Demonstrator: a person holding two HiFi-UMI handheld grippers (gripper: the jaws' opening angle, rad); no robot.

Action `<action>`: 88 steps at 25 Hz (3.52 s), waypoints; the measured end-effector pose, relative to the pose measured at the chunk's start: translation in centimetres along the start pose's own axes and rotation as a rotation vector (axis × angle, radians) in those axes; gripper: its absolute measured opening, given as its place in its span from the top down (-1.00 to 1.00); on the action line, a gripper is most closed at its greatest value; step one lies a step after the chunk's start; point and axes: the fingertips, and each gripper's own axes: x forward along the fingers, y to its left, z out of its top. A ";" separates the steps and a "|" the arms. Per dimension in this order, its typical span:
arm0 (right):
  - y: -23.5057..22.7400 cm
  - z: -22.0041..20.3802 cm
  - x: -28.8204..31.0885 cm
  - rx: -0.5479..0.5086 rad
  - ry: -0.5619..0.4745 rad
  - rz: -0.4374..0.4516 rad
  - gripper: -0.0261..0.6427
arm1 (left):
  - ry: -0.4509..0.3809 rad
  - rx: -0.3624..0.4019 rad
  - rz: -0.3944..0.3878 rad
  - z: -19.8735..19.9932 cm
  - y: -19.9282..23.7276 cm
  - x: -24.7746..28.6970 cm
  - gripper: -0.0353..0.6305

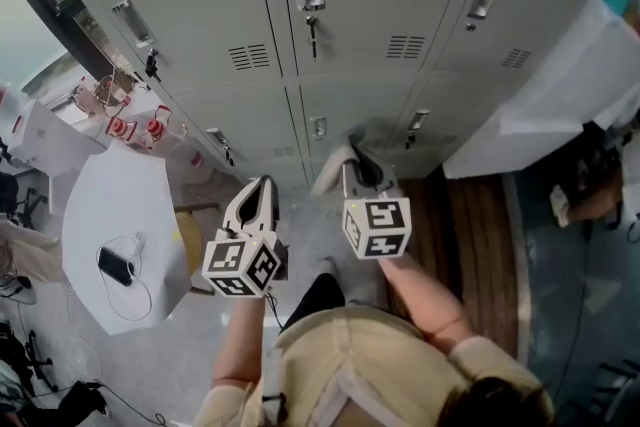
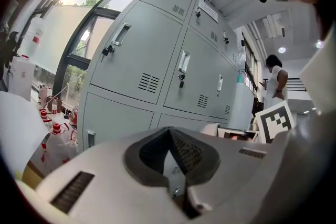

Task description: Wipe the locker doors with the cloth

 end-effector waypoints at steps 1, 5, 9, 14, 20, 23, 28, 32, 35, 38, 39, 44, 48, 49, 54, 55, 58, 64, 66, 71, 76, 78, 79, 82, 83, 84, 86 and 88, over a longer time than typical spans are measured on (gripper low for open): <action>0.1 0.0 0.8 -0.001 0.000 -0.003 0.90 | 0.002 -0.001 0.001 0.2 0.6 0.5 0.93; 1.0 0.1 3.6 0.008 0.010 -0.013 0.90 | 0.005 -0.002 -0.009 0.8 2.3 2.5 0.93; 1.4 -0.1 6.2 0.005 0.007 -0.038 0.90 | -0.001 0.003 -0.048 1.3 3.2 4.0 0.93; 2.4 0.5 8.5 -0.009 -0.001 -0.032 0.90 | -0.003 -0.018 -0.036 1.2 4.6 5.0 0.93; 2.8 0.9 11.3 -0.025 0.002 0.011 0.90 | -0.011 -0.019 0.035 1.4 6.2 6.0 0.93; 2.6 0.6 12.6 -0.024 0.023 0.038 0.91 | -0.015 -0.015 0.071 1.3 6.3 6.4 0.93; 2.5 0.4 14.0 -0.025 0.039 0.070 0.90 | -0.030 -0.017 0.118 1.6 6.1 6.3 0.93; 2.8 0.4 15.0 -0.041 0.037 0.096 0.90 | -0.037 -0.030 0.158 1.6 6.5 6.1 0.93; 3.0 0.1 15.7 -0.059 0.051 0.113 0.90 | -0.042 -0.039 0.183 1.6 6.7 5.9 0.93; 2.8 0.2 15.9 -0.074 0.054 0.123 0.90 | -0.049 -0.042 0.198 1.7 6.7 6.0 0.93; 2.7 0.3 16.0 -0.076 0.055 0.126 0.90 | -0.050 -0.043 0.201 1.7 6.7 6.1 0.93; 1.6 0.7 15.6 -0.073 0.044 0.131 0.90 | -0.044 -0.048 0.204 1.5 6.3 6.8 0.93; -0.5 1.1 15.1 -0.068 0.036 0.110 0.90 | -0.031 -0.043 0.185 1.4 5.3 8.2 0.93; -1.1 1.2 15.0 -0.066 0.036 0.102 0.90 | -0.025 -0.041 0.178 1.3 5.0 8.6 0.93; -4.6 1.1 14.3 -0.056 0.039 0.054 0.90 | -0.001 -0.031 0.124 0.9 3.1 11.2 0.93; -5.2 1.1 14.1 -0.053 0.038 0.042 0.90 | 0.005 -0.029 0.111 0.8 2.7 11.7 0.93; -7.3 0.9 13.5 -0.044 0.040 0.006 0.90 | 0.019 -0.022 0.073 0.6 1.5 13.3 0.93; -12.0 0.5 12.2 -0.029 0.051 -0.077 0.90 | 0.042 -0.013 -0.005 0.0 -1.3 16.6 0.93; -13.4 0.4 11.8 -0.023 0.055 -0.104 0.90 | 0.050 -0.008 -0.031 -0.2 -2.2 17.5 0.93; -16.9 -0.2 10.8 -0.027 0.068 -0.168 0.90 | 0.068 0.002 -0.084 -0.6 -4.5 19.5 0.93; -18.7 0.0 9.8 -0.007 0.072 -0.196 0.90 | 0.075 0.001 -0.118 -1.0 -6.1 20.9 0.93; -19.1 -0.2 9.6 -0.025 0.070 -0.196 0.90 | 0.075 0.002 -0.124 -0.9 -6.4 21.0 0.93; -19.0 -0.3 9.5 -0.029 0.071 -0.189 0.90 | 0.074 0.003 -0.124 -0.9 -6.5 20.9 0.93; -17.7 -0.3 9.5 -0.023 0.072 -0.153 0.90 | 0.065 0.007 -0.109 -0.7 -6.2 20.3 0.93; -17.0 -0.3 9.5 -0.020 0.072 -0.138 0.90 | 0.061 0.007 -0.097 -0.6 -5.8 20.0 0.93; -16.3 -0.4 9.6 -0.019 0.073 -0.121 0.90 | 0.058 0.007 -0.081 -0.5 -5.3 19.6 0.93; -14.7 -0.8 9.7 -0.021 0.079 -0.087 0.90 | 0.052 0.001 -0.043 -0.4 -4.0 18.6 0.93; -13.0 -1.2 10.0 -0.026 0.085 -0.052 0.90 | 0.045 -0.008 -0.003 -0.4 -2.6 17.4 0.93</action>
